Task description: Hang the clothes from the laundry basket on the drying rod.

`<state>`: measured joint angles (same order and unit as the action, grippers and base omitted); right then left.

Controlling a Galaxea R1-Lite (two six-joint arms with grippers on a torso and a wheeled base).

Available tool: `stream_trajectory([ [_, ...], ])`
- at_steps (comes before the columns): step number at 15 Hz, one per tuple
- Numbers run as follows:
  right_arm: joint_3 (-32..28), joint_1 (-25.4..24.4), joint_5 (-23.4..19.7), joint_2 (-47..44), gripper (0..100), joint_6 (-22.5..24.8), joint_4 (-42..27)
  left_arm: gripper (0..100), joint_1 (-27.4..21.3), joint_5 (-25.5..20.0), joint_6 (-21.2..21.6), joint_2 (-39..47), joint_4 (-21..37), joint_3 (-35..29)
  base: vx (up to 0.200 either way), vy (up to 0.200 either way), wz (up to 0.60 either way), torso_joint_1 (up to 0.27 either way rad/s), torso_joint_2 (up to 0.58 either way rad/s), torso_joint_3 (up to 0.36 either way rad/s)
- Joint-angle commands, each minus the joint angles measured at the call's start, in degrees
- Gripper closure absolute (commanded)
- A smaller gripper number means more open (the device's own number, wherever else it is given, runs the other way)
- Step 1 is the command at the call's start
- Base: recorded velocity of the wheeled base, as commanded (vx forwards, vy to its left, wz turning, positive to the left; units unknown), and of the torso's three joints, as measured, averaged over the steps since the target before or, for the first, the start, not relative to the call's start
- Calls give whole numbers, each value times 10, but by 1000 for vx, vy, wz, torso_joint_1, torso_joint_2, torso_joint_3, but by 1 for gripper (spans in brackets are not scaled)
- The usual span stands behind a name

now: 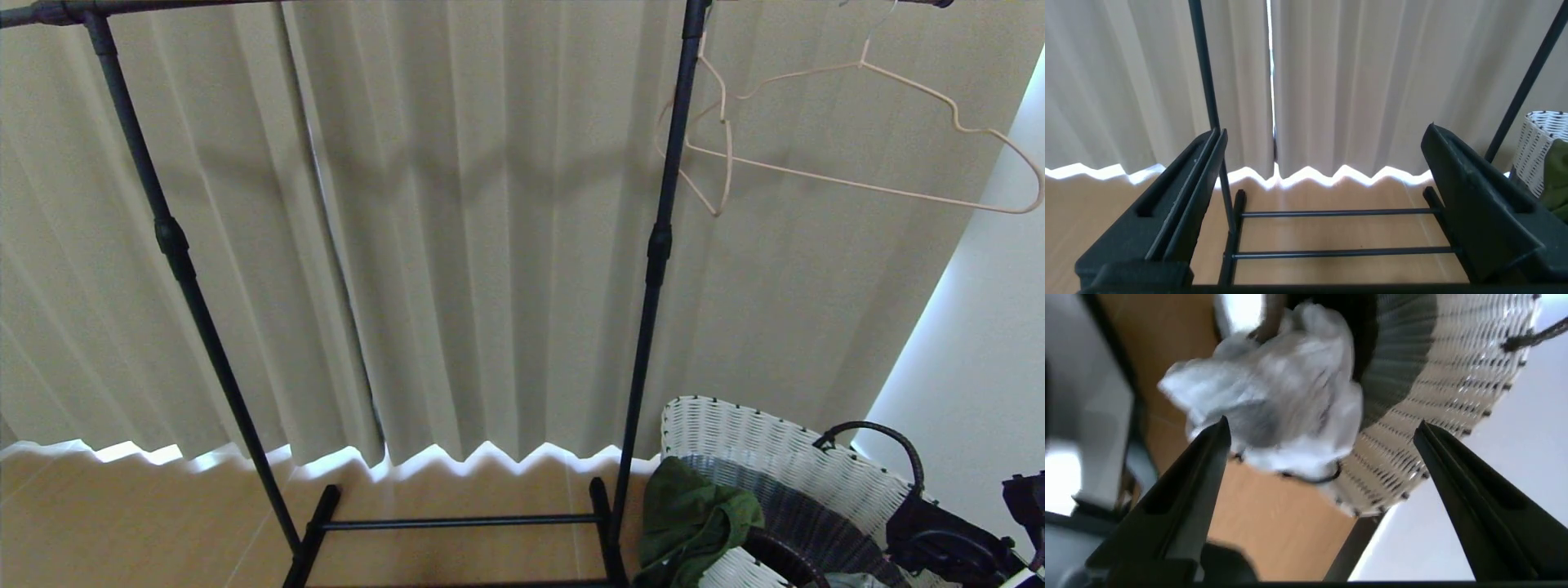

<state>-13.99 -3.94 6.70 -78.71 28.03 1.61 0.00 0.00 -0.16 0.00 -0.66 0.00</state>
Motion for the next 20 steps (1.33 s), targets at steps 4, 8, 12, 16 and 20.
stream_trajectory([
  [4, 2, 1, 12, -103, 0, 0, 56, 0, 0, 0, 0, 0, 0, 0, 0, 0, 0, 0, 0, 0],
  [8, 4, 3, 39, -123, 0, 0, 76, 0, 0, 0, -1, 0, 0, 0, 0, 0, 0, 0, 0, 0],
  [12, 7, 4, 40, -127, 100, -1, 95, 0, 0, 1, -1, 0, 0, 0, 0, 0, 0, 0, 0, 0],
  [16, 26, 5, 63, -66, 100, -6, 105, 0, 0, 0, 0, 0, 0, 0, 0, 0, 0, 0, 0, 0],
  [20, 31, 7, 34, 150, 100, -20, 99, 0, 0, 0, 1, 0, 0, 0, 0, 0, 0, 0, 0, 0],
])
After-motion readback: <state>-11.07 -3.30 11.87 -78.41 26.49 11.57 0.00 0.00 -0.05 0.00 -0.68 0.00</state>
